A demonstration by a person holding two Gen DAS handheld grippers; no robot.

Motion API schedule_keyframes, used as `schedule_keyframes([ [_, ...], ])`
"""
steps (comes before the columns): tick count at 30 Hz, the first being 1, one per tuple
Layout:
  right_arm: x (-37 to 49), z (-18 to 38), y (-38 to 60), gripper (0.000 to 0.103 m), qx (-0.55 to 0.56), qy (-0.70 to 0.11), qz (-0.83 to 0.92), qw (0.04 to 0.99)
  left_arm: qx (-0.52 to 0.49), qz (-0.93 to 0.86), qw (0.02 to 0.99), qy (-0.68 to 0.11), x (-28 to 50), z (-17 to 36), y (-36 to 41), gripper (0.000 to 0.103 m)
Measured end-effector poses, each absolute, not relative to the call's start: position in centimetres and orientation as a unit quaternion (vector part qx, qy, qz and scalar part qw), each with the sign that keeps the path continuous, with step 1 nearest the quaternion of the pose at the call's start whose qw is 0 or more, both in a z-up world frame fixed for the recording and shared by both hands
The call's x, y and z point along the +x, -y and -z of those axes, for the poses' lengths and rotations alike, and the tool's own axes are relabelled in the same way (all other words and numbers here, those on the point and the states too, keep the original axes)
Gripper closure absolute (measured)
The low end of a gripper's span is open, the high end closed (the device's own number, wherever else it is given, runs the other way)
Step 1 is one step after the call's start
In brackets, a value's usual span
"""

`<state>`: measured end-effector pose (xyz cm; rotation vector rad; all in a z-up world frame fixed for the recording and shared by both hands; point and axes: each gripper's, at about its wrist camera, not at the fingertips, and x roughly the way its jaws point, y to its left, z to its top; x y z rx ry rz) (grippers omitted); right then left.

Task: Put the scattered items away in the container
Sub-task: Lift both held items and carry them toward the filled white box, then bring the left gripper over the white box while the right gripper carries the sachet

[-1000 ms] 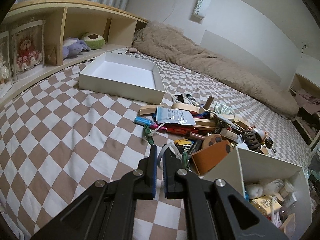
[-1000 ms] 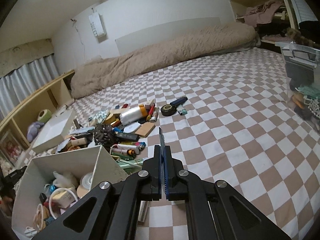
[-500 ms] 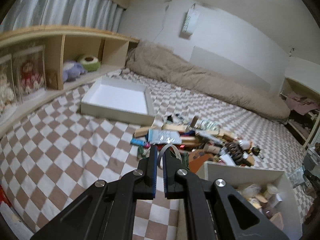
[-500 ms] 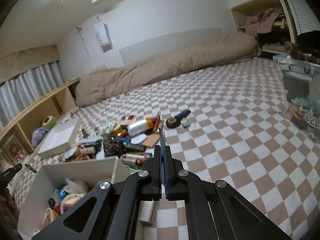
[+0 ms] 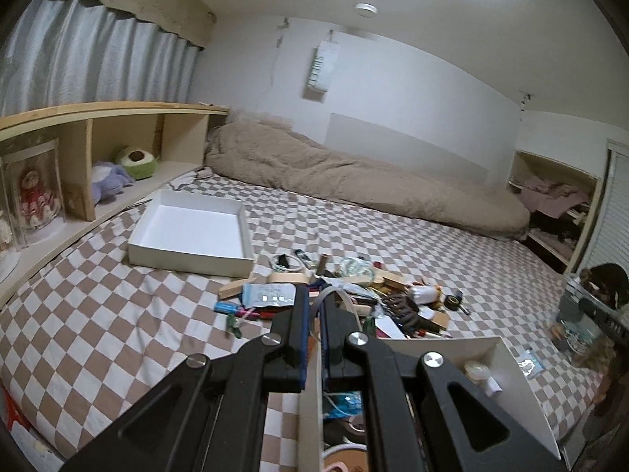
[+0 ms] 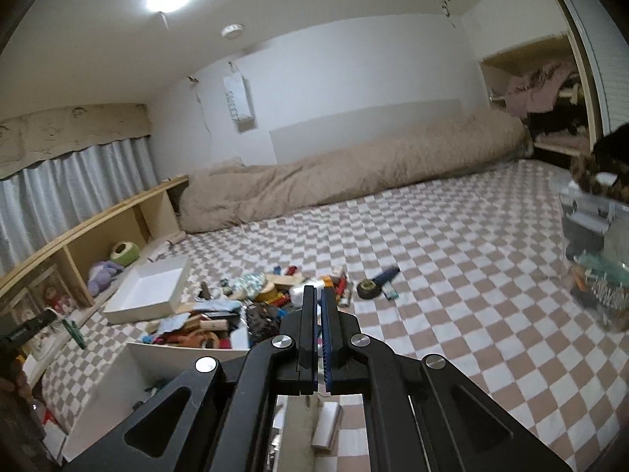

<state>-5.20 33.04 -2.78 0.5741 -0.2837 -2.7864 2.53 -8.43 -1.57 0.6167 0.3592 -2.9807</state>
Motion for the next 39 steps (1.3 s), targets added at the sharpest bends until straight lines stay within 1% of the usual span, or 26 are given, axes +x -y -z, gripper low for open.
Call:
schedule_keyframes([
  [5, -5.0, 2.9, -33.0, 0.099, 0.212, 0.092, 0.963, 0.138, 0.213, 0.971, 0.009, -0.11, 2.7, 1.8, 6.6, 0.098],
  [8, -5.8, 4.5, -34.0, 0.099, 0.244, 0.125, 0.952, 0.136, 0.222, 0.969, 0.0, -0.108, 2.7, 2.1, 5.9, 0.098],
  [12, -7.5, 7.9, -36.1, 0.099, 0.302, 0.187, 0.929, 0.107, 0.23, 0.967, -0.004, -0.107, 2.9, 2.5, 5.4, 0.098],
  [18, -8.7, 14.7, -40.7, 0.099, 0.363, 0.341, 0.863, 0.08, 0.242, 0.964, -0.013, -0.107, 3.2, 3.1, 4.8, 0.097],
  [21, -8.7, 17.0, -41.7, 0.099, 0.384, 0.383, 0.837, 0.072, 0.249, 0.963, -0.016, -0.104, 3.2, 3.5, 4.5, 0.098],
  [25, -8.7, 18.8, -42.2, 0.099, 0.403, 0.409, 0.817, 0.059, 0.259, 0.96, -0.016, -0.101, 3.1, 4.1, 4.2, 0.097],
  [31, -8.6, 20.4, -42.3, 0.098, 0.422, 0.41, 0.808, 0.027, 0.277, 0.956, -0.006, -0.094, 2.9, 5.3, 4.0, 0.097],
  [32, -8.6, 20.6, -42.4, 0.088, 0.424, 0.411, 0.807, 0.024, 0.28, 0.956, -0.005, -0.094, 2.8, 5.5, 4.0, 0.097],
  [33, -8.5, 20.9, -42.4, 0.077, 0.427, 0.416, 0.803, 0.024, 0.282, 0.955, -0.005, -0.094, 2.8, 5.7, 4.0, 0.097],
  [34, -8.5, 21.1, -42.4, 0.035, 0.428, 0.421, 0.799, 0.027, 0.285, 0.954, -0.005, -0.095, 2.7, 5.9, 4.0, 0.097],
  [35, -8.4, 21.1, -42.4, 0.01, 0.422, 0.431, 0.796, 0.038, 0.287, 0.953, -0.005, -0.094, 2.7, 6.1, 3.9, 0.097],
  [36, -8.2, 21.0, -42.4, 0.008, 0.415, 0.438, 0.796, 0.047, 0.289, 0.953, -0.005, -0.094, 2.7, 6.2, 3.9, 0.097],
  [39, -8.5, 20.6, -42.2, 0.008, 0.418, 0.432, 0.798, 0.039, 0.294, 0.951, -0.008, -0.094, 2.5, 6.5, 3.8, 0.097],
])
